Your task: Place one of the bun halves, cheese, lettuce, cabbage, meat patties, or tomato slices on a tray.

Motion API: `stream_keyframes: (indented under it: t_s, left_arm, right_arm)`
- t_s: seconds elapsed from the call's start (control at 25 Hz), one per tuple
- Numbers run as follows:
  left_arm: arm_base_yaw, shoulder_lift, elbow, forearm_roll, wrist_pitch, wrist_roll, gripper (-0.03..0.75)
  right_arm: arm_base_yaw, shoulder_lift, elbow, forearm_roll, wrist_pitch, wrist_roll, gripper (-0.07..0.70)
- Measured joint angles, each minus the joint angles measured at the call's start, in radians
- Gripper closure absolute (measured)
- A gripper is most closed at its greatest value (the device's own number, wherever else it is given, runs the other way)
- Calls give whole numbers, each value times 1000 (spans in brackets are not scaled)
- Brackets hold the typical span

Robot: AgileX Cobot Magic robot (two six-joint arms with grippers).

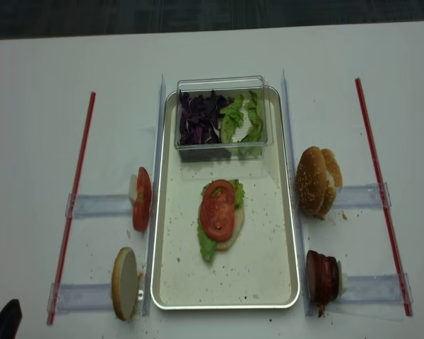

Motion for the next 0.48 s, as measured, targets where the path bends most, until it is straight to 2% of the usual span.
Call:
stream_keyframes:
  t_s: [0.48]
  left_arm:
    - [0,0,0,0,0,0,296]
  right_arm:
    - [0,0,0,0,0,0,61]
